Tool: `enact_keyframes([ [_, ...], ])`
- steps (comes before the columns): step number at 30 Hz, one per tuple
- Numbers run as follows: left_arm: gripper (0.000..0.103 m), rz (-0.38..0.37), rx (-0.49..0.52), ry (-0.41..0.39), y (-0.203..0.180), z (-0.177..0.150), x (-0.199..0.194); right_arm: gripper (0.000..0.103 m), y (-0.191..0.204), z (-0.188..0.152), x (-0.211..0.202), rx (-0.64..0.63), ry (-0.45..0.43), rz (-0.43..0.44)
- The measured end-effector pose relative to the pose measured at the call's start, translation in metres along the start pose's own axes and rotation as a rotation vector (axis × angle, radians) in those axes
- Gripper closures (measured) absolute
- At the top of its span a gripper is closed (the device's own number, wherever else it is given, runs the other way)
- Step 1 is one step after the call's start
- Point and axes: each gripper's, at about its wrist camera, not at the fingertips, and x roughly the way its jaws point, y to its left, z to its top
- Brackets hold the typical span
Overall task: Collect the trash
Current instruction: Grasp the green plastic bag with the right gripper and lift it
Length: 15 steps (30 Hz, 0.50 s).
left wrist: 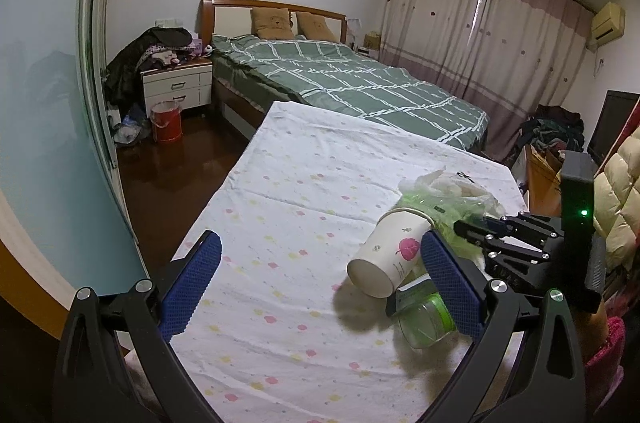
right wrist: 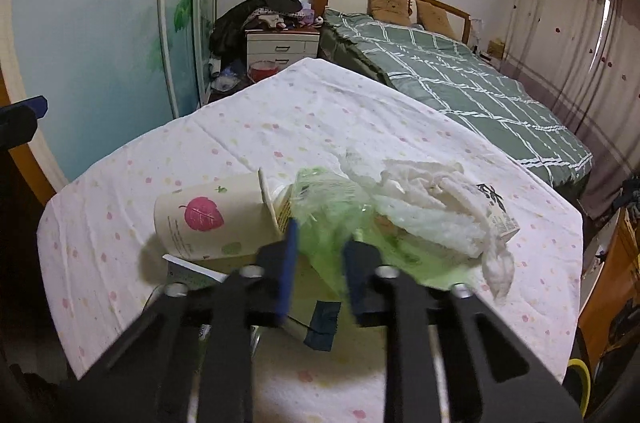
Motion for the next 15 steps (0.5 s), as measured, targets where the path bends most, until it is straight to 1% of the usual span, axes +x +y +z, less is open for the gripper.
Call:
enact_keyframes([
  [4, 0.005, -0.001, -0.002, 0.000, 0.000, 0.000, 0.001, 0.092, -0.004, -0.003, -0.017, 0.024, -0.036, 0.030],
  [8, 0.005, -0.004, -0.001, 0.007, -0.002, -0.001, 0.002, 0.092, -0.010, -0.004, -0.034, 0.064, -0.064, 0.084],
  [11, 0.005, -0.007, 0.006, 0.005, -0.004, -0.001, 0.001, 0.092, -0.017, -0.005, -0.050, 0.115, -0.086, 0.140],
  [15, 0.005, -0.007, 0.012, 0.009, -0.007, -0.001, 0.002, 0.092, -0.018, -0.003, -0.073, 0.133, -0.122, 0.176],
])
